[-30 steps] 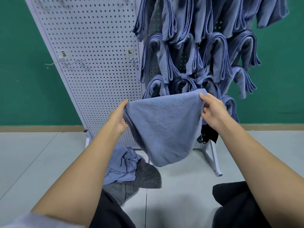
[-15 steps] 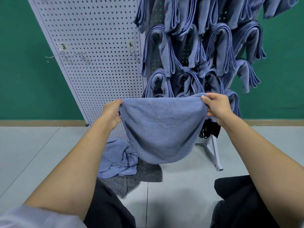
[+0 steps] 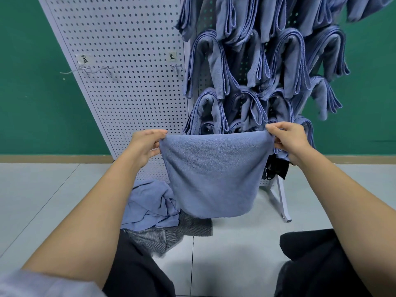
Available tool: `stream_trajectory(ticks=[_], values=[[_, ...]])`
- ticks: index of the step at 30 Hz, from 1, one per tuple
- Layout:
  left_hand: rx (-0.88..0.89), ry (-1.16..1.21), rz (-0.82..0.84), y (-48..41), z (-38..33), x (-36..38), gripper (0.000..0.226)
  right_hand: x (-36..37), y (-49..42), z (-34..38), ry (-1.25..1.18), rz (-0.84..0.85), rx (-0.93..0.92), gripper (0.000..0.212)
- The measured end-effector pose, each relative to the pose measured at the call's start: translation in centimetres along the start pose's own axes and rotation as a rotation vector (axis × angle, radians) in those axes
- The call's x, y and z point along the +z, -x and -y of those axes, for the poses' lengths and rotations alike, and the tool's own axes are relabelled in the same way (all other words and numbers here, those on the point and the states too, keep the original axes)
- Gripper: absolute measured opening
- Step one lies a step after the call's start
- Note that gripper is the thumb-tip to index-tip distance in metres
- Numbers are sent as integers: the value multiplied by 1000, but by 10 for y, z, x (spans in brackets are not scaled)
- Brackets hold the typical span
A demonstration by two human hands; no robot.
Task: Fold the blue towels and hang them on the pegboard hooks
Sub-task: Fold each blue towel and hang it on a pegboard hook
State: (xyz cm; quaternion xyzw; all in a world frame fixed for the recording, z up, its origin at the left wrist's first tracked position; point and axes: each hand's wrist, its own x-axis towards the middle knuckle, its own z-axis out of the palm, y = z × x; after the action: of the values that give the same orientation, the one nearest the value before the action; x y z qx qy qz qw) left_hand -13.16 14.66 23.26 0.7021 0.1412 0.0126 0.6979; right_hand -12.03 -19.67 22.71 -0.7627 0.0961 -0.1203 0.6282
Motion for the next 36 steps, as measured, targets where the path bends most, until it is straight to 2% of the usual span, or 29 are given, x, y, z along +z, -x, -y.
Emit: stream_trajectory(ticks=[3, 7, 12, 15, 18, 21, 26, 29, 33, 36], values=[[36, -40, 50, 0, -2, -1, 21, -2, 2, 0, 13, 107, -4, 6], [51, -129, 47, 0, -2, 1, 37, -3, 1, -3, 190, 205, -71, 34], [198, -336, -35, -1, 4, 1, 28, -5, 0, -5, 405, 113, -198, 25], [276, -448, -53, -3, 7, 0, 15, -7, 1, -6, 554, 44, -275, 18], [288, -467, -73, -7, 9, -3, 21, -9, 1, -6, 576, 17, -272, 14], [253, -344, -63, -8, 7, -8, 17, -12, 3, -3, 448, 14, -214, 10], [138, -84, 43, -4, 3, -13, 14, -20, 10, 4, -18, 114, 34, 25], [63, 46, 82, -1, 1, -12, 13, -21, 11, 6, -114, 148, 162, 30], [-146, 236, 48, 0, 1, -4, 7, -11, 10, 5, -283, 134, 346, 38], [-237, 368, 33, 2, -1, 9, 7, -1, 7, 7, -366, 123, 391, 32]])
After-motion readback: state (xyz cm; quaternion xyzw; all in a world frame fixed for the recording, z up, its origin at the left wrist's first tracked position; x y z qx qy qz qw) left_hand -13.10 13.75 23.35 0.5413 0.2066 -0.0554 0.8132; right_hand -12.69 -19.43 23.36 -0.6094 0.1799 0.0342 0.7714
